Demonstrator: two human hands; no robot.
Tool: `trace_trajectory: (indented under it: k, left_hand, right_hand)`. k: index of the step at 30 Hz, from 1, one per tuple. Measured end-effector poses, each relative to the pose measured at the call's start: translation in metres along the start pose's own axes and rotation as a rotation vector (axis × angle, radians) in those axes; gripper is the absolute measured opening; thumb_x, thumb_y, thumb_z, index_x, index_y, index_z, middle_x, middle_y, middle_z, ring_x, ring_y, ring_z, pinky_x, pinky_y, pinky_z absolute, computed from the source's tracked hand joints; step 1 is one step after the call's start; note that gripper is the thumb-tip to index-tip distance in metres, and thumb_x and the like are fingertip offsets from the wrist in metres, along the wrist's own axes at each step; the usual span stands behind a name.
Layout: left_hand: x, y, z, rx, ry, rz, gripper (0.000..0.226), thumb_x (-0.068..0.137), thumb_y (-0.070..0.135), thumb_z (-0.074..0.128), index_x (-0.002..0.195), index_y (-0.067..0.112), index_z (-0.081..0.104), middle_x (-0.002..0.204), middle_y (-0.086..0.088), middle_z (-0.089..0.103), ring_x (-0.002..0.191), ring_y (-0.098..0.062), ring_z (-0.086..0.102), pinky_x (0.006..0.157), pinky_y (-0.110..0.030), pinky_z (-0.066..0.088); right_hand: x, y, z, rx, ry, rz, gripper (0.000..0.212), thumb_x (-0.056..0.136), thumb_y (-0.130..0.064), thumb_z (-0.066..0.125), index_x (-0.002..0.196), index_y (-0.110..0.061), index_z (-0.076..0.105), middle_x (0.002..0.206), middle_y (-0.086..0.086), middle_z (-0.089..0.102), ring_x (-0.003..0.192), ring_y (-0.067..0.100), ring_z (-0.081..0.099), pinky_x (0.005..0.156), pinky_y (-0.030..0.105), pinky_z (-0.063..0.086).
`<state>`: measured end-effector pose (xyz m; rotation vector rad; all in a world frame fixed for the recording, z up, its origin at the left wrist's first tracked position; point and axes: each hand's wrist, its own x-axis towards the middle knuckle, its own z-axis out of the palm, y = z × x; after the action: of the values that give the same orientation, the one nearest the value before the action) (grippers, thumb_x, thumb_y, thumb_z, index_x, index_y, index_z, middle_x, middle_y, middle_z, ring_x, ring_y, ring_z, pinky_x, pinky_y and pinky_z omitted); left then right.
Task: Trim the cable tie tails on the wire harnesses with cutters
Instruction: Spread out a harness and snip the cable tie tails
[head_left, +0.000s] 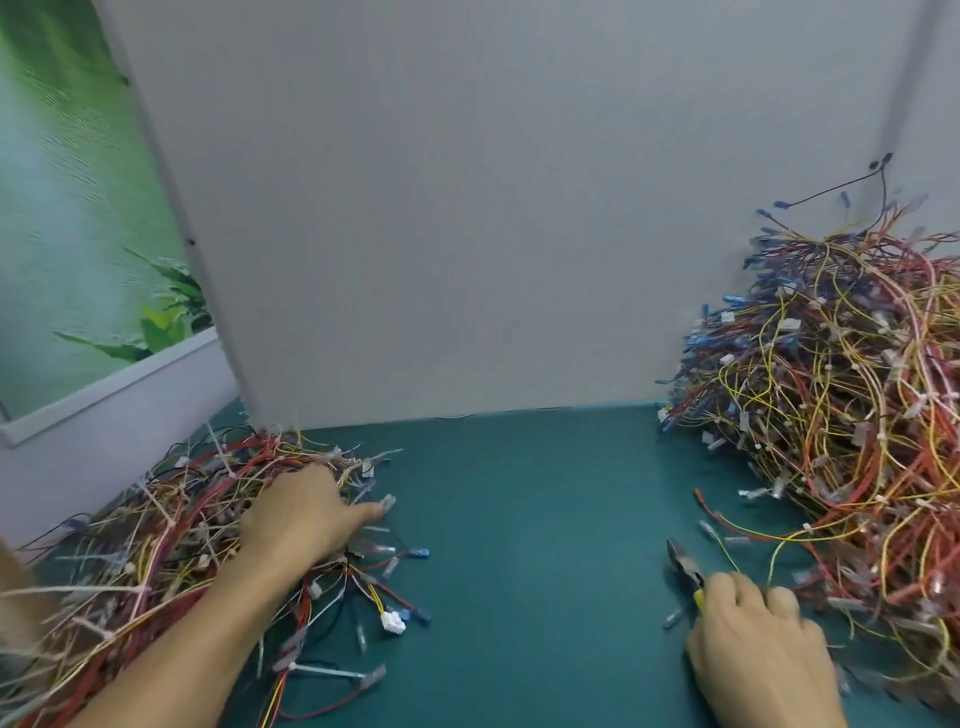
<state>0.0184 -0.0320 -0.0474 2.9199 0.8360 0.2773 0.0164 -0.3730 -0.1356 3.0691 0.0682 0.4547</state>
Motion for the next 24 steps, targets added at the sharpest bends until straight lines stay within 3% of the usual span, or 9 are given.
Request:
trace_trajectory:
  k: [3,6,10,13,17,18,20,22,24]
  left_hand:
    - [0.0,0.004,0.007,0.234,0.062,-0.034,0.036,0.078,0.053,0.068,0.079,0.02,0.055,0.068,0.007,0.051,0.063,-0.015,0.052,0.054,-0.026,0.032]
    - [0.005,-0.001,0.006,0.267,0.189,-0.027,0.022,0.083,0.029,0.06,0.099,0.015,0.054,0.073,0.004,0.056,0.069,-0.019,0.054,0.072,-0.036,0.034]
    - [0.013,-0.013,-0.009,0.116,0.144,-0.094,0.011,0.082,0.018,0.054,0.088,0.009,0.057,0.084,-0.007,0.062,0.078,-0.025,0.06,0.067,-0.033,0.045]
    - [0.02,-0.015,-0.032,-0.248,0.144,-0.07,0.023,0.09,0.015,0.05,0.07,0.007,0.058,0.072,-0.011,0.063,0.062,-0.023,0.059,0.057,-0.028,0.044]
    - [0.006,-0.003,-0.077,-1.206,0.173,0.011,0.017,0.09,0.02,0.064,0.078,0.01,0.07,0.068,-0.012,0.068,0.053,-0.02,0.061,0.055,-0.036,0.057]
    - [-0.005,0.002,-0.079,-1.273,0.137,0.042,0.017,0.087,0.025,0.068,0.077,0.011,0.071,0.062,-0.006,0.068,0.048,-0.015,0.059,0.048,-0.029,0.055]
    - [-0.028,0.014,-0.058,-1.127,-0.033,0.091,0.019,0.082,0.03,0.071,0.076,0.012,0.073,0.055,0.0,0.066,0.043,-0.009,0.053,0.041,-0.017,0.045]
    - [-0.056,0.029,-0.022,-1.032,-0.324,0.093,0.015,0.084,0.022,0.071,0.079,0.009,0.074,0.056,0.001,0.061,0.044,-0.009,0.049,0.044,-0.017,0.042]
    - [-0.077,0.039,0.015,-1.009,-0.428,0.11,0.004,0.086,0.014,0.069,0.085,0.012,0.072,0.063,0.003,0.059,0.05,-0.008,0.049,0.051,-0.02,0.043]
  right_hand:
    - [-0.001,-0.001,-0.003,-0.002,0.008,0.005,0.019,0.095,-0.039,0.028,0.108,-0.028,0.036,0.126,-0.013,0.045,0.117,0.015,0.043,0.089,0.027,0.04]
    - [-0.003,-0.003,-0.005,-0.005,0.007,0.011,0.019,0.095,-0.04,0.027,0.107,-0.028,0.036,0.127,-0.014,0.044,0.117,0.015,0.042,0.089,0.027,0.039]
    - [-0.005,-0.004,-0.008,0.009,0.017,0.018,0.02,0.097,-0.041,0.026,0.109,-0.029,0.036,0.144,-0.014,0.032,0.122,0.015,0.04,0.091,0.028,0.039]
    - [-0.004,-0.005,-0.01,0.023,0.012,0.029,0.022,0.097,-0.042,0.025,0.112,-0.03,0.035,0.152,-0.013,0.023,0.126,0.015,0.038,0.092,0.028,0.039]
    - [-0.003,-0.004,-0.011,0.056,-0.004,0.043,0.02,0.098,-0.04,0.024,0.111,-0.031,0.034,0.152,-0.013,0.022,0.126,0.016,0.037,0.093,0.03,0.038]
    - [-0.003,-0.004,-0.011,0.064,-0.011,0.048,0.02,0.097,-0.04,0.025,0.112,-0.031,0.034,0.154,-0.012,0.02,0.127,0.016,0.036,0.094,0.03,0.038]
    - [-0.003,-0.004,-0.012,0.074,-0.041,0.054,0.021,0.097,-0.041,0.027,0.112,-0.03,0.035,0.156,-0.008,0.015,0.13,0.018,0.034,0.095,0.032,0.038]
    - [-0.005,-0.005,-0.014,0.086,-0.082,0.056,0.021,0.097,-0.043,0.029,0.111,-0.03,0.036,0.155,-0.004,0.015,0.129,0.019,0.035,0.095,0.032,0.038]
    - [-0.006,-0.004,-0.018,0.1,-0.131,0.05,0.021,0.097,-0.047,0.031,0.107,-0.03,0.036,0.146,-0.004,0.024,0.125,0.019,0.038,0.093,0.031,0.038]
